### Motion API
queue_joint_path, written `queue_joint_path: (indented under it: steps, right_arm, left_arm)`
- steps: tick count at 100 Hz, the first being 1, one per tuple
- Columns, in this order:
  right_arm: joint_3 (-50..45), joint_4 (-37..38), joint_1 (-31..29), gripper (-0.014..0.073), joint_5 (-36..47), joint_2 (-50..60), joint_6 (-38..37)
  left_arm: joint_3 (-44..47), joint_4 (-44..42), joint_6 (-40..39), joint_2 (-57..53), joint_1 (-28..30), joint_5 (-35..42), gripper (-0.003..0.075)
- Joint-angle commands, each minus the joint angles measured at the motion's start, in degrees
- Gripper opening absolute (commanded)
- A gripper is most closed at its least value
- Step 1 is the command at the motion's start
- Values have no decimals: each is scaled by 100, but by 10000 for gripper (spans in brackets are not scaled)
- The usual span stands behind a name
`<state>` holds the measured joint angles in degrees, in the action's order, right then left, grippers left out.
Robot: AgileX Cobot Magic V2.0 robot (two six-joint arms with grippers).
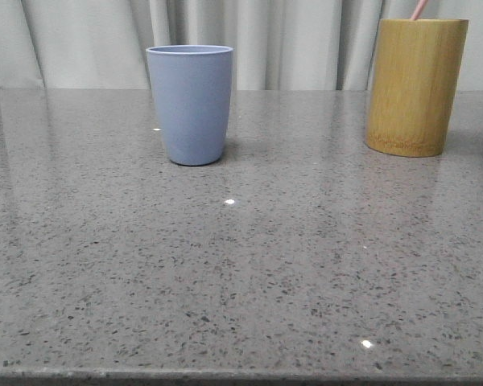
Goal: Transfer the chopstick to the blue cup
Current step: 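Pull the chopstick up out of the bamboo cup toward the blue cup, then lower the pink chopstick into the blue cup with the right gripper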
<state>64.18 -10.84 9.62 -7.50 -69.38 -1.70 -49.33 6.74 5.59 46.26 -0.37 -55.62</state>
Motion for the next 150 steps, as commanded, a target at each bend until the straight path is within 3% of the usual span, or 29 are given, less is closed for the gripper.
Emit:
queue_joint_path:
  steps: [1, 23, 55, 73, 116, 150]
  right_arm:
    - [584, 4, 10, -66, -49, 131, 24]
    - [1606, 52, 10, -66, -1376, 131, 30]
    - [2494, -22, 27, -66, -2246, 131, 30]
    - [2493, -291, 187, -66, -2277, 113, 35]
    - [2493, -291, 1496, -66, -1645, -434, 121]
    - [2568, -347, 2134, -66, -1238, -1038, 121]
  left_arm:
    - [-139, 78, -53, -43, 12, 346, 368]
    - [-139, 78, -53, -43, 12, 346, 368]
    - [-139, 78, -53, -43, 12, 346, 368]
    - [-139, 78, -53, -43, 12, 346, 368]
    - [-139, 78, -53, -43, 12, 346, 368]
    - [-139, 78, -53, -43, 12, 346, 368]
